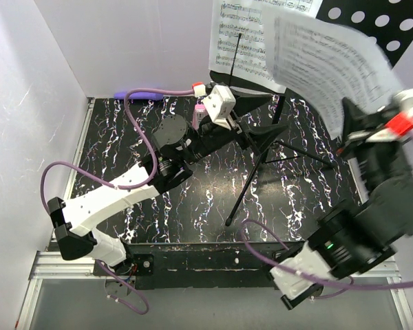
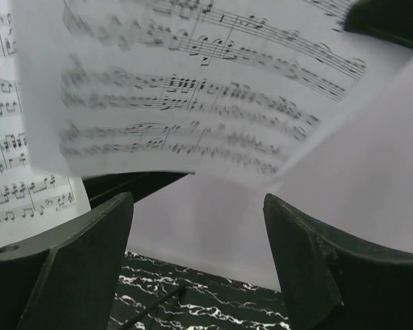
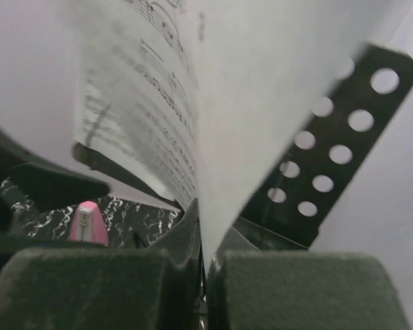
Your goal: Set up the instrument practice props
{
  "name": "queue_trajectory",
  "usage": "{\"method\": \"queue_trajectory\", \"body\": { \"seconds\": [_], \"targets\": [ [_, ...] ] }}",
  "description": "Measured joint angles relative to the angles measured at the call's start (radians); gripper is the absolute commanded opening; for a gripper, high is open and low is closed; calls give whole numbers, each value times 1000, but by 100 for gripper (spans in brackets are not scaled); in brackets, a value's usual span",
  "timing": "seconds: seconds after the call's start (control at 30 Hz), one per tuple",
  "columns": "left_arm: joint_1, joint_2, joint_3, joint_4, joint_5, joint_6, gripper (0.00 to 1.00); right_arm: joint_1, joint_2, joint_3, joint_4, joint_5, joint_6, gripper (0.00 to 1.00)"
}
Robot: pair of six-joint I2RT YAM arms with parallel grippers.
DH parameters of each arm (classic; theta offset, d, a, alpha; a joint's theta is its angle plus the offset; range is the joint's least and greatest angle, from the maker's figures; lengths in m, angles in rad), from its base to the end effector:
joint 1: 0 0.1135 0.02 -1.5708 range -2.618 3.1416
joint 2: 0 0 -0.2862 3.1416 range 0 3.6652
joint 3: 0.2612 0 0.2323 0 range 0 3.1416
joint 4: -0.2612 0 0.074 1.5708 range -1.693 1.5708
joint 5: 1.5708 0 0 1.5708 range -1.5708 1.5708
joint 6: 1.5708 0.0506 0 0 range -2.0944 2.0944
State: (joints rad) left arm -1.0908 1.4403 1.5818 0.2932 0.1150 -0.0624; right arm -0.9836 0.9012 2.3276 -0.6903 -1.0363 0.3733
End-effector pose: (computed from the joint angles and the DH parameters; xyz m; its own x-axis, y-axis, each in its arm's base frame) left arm 0.1376 -0.2769 0.5406 0.1362 -0.3957 -0.9082 0.9395 0.3424 -0.0083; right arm -0.0251 0.1163 0.6356 0.3722 -0.2239 -0.9008 -0.0698 0.9610 -0.2677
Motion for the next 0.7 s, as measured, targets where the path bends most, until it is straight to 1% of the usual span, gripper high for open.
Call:
{"method": "queue_trajectory", "body": {
  "seconds": [0.13,0.33,0.4,0.47,0.53,0.6,0.67,0.7],
  "targets": [
    [0,1,-24,-9,1,0,78,5,100,-13,-68,25,-69,1],
    [0,3,-25,-16,12,2,79,1,226,-11,-180,143,-173,1],
    [0,9,-22,-16,19,3,80,-14,259,9,-197,166,-191,1],
    [0,20,-15,-17,26,4,80,-58,274,13,-197,166,-192,1],
    [0,39,-2,-17,32,3,82,-148,277,-6,-162,135,-156,1],
    [0,65,22,-19,42,2,83,-273,272,-47,-73,69,-57,1],
    [0,106,62,-22,55,-6,84,-409,271,-116,113,-26,130,1],
    [0,129,89,-21,61,-14,84,-468,277,-159,255,-72,253,1]
  ]
}}
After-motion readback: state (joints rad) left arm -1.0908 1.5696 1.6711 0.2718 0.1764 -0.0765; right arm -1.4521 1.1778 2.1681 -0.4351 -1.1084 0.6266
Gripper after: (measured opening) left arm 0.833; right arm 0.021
